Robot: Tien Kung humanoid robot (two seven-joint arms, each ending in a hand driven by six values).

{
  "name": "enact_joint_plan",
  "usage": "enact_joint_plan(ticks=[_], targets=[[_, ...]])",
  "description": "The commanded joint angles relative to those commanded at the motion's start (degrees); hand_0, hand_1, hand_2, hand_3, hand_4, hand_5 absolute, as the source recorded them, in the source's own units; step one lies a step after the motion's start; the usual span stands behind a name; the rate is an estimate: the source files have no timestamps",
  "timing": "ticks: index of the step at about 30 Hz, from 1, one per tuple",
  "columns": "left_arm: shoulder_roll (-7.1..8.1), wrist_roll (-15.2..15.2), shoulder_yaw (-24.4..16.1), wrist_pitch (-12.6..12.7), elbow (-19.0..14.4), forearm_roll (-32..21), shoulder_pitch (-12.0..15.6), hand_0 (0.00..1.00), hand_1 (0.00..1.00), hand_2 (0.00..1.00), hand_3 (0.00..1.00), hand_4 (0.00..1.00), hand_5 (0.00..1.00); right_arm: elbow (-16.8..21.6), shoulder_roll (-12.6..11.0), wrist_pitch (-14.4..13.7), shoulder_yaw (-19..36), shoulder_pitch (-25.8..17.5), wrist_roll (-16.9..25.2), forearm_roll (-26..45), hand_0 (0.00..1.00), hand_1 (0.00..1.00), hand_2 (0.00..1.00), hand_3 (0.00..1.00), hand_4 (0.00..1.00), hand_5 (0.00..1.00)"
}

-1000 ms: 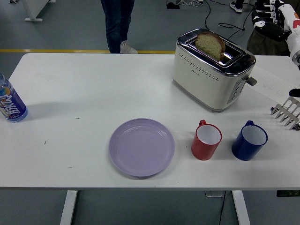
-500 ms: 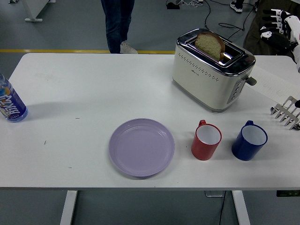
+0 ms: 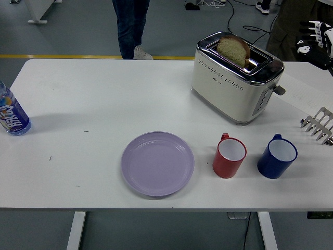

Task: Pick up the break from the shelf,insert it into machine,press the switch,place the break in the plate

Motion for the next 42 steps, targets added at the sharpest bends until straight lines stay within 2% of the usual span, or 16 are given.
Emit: enact_joint_plan(ticks=[11,12,17,18,23,24,29,30,35,36,41,42], targets=[[-0.13,0.10,-0.50,-0.08,0.00,0.68,0.38,0.631,0.491,0.466,0.542,0.335,0.809,2.41,-2.12,-0.30,1.19,-4.86,-0.49,-2.36,0.812,0.732,0.729,0.795,0.523,0.314],[-0.13,0.11,-0.54,-0.10,0.00,0.78,0.43,0.630,0.493,0.468,0.542,0.336,0.810,2.49,-2.22,-0.33,1.23,-5.18,-0.54,-2.65,0.791,0.686,0.699,0.794,0.518,0.307],[-0.15,0.18,-0.84,-0.18,0.00,1.24,0.74,0.630,0.493,0.468,0.542,0.336,0.810,2.81,-2.77,-0.42,1.34,-6.49,-0.96,-4.62,0.791,0.686,0.699,0.794,0.518,0.307],[-0.15,0.19,-0.88,-0.19,0.00,1.30,0.81,0.630,0.492,0.471,0.542,0.333,0.808,2.90,-2.88,-0.38,1.30,-6.74,-1.05,-5.20,0.724,0.619,0.664,0.793,0.518,0.301],[-0.21,0.23,-0.89,-0.28,0.00,1.51,1.05,0.630,0.492,0.471,0.542,0.333,0.808,3.03,-3.01,-0.25,0.89,-7.52,-1.45,-8.49,0.724,0.619,0.664,0.793,0.518,0.301],[-0.21,0.23,-0.89,-0.30,0.00,1.55,1.09,0.630,0.493,0.475,0.542,0.331,0.807,3.03,-3.01,-0.19,0.73,-7.64,-1.57,-9.26,0.652,0.549,0.614,0.790,0.518,0.296],[-0.21,0.26,-0.88,-0.39,0.00,1.66,1.19,0.630,0.493,0.475,0.542,0.331,0.807,2.93,-3.08,0.13,0.24,-8.11,-2.00,-12.12,0.652,0.549,0.614,0.790,0.518,0.296],[-0.21,0.26,-0.89,-0.39,0.00,1.67,1.20,0.629,0.493,0.478,0.542,0.331,0.807,2.91,-3.09,0.18,0.20,-8.15,-2.07,-12.39,0.561,0.477,0.576,0.788,0.517,0.295],[-0.22,0.24,-0.89,-0.38,0.00,1.62,1.20,0.629,0.493,0.478,0.542,0.331,0.807,2.72,-3.12,0.53,-0.11,-8.23,-2.50,-14.52,0.561,0.477,0.576,0.788,0.517,0.295],[-0.21,0.21,-0.77,-0.39,0.00,1.48,1.16,0.629,0.492,0.478,0.542,0.331,0.807,2.66,-3.10,0.62,-0.22,-8.26,-2.60,-15.21,0.481,0.386,0.537,0.779,0.517,0.296],[-0.18,0.16,-0.59,-0.39,0.00,1.19,1.00,0.629,0.492,0.478,0.542,0.331,0.807,2.37,-3.18,1.01,-0.73,-8.37,-2.92,-17.12,0.481,0.386,0.537,0.779,0.517,0.296],[-0.18,0.16,-0.58,-0.40,0.00,1.19,0.98,0.629,0.492,0.477,0.542,0.330,0.806,2.32,-3.22,1.14,-0.89,-8.35,-3.00,-17.52,0.426,0.333,0.494,0.766,0.517,0.294]])
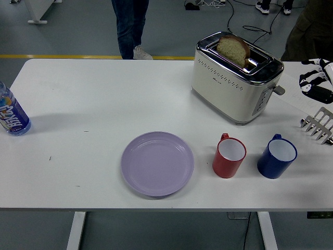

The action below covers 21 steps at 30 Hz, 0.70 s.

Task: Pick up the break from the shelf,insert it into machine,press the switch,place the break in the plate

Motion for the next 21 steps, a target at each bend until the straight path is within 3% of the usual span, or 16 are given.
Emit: enact_joint_plan(ticks=[5,6,21], targets=[[0.00,-0.01,0.15,-0.02,0.00,-0.14,-0.12,0.629,0.492,0.477,0.542,0.330,0.806,-0.28,-0.08,0.37,-0.73,0.11,-0.30,-1.58,0.426,0.333,0.494,0.766,0.517,0.294],[0.01,-0.02,0.20,-0.03,0.00,-0.20,-0.14,0.629,0.492,0.479,0.542,0.329,0.805,-0.31,-0.09,0.40,-0.83,0.12,-0.32,-1.66,0.341,0.253,0.456,0.751,0.519,0.297],[-0.04,0.01,0.30,-0.01,0.00,-0.36,-0.38,0.629,0.492,0.479,0.541,0.330,0.806,-2.53,0.20,2.10,-3.91,1.07,-1.55,-3.47,0.302,0.211,0.428,0.726,0.519,0.300]])
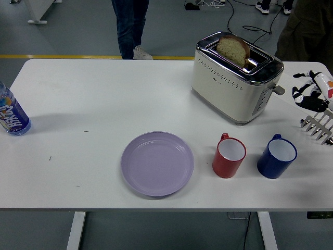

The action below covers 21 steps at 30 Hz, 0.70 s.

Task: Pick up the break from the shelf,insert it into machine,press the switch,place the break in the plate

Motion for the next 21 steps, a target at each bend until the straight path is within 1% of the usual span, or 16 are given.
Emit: enact_joint_plan(ticks=[7,21], targets=[[-0.03,0.03,0.07,0.00,0.00,-0.13,0.01,0.629,0.493,0.479,0.542,0.330,0.806,-0.86,0.28,0.13,-1.15,0.30,-0.07,-0.14,0.300,0.207,0.418,0.718,0.522,0.305],[-0.03,0.01,0.32,0.05,0.00,-0.44,-0.10,0.630,0.493,0.479,0.541,0.331,0.806,-1.34,1.12,0.36,-2.96,1.14,-0.36,-0.58,0.298,0.203,0.417,0.716,0.525,0.309]])
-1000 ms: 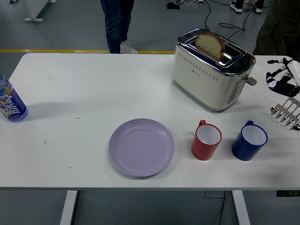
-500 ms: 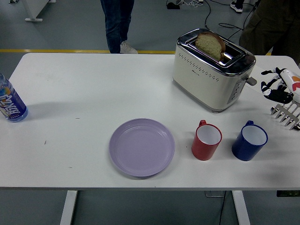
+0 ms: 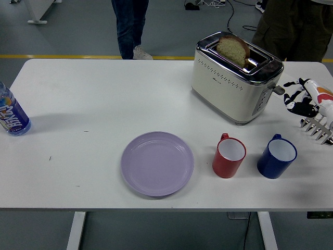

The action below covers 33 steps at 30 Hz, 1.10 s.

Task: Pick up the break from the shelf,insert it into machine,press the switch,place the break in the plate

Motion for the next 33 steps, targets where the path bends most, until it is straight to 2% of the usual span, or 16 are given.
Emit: enact_joint_plan(ticks=[17,33], targets=[[-0.05,0.08,0.06,0.03,0.00,0.07,0.10,0.630,0.493,0.480,0.542,0.331,0.805,-2.17,0.90,0.21,-1.12,0.44,-0.13,0.13,0.297,0.201,0.417,0.714,0.525,0.312],[-0.13,0.19,-0.36,-0.05,0.00,0.72,0.50,0.630,0.493,0.482,0.542,0.332,0.808,-2.46,1.37,0.35,-2.17,0.05,-0.20,0.07,0.296,0.199,0.417,0.716,0.527,0.315]])
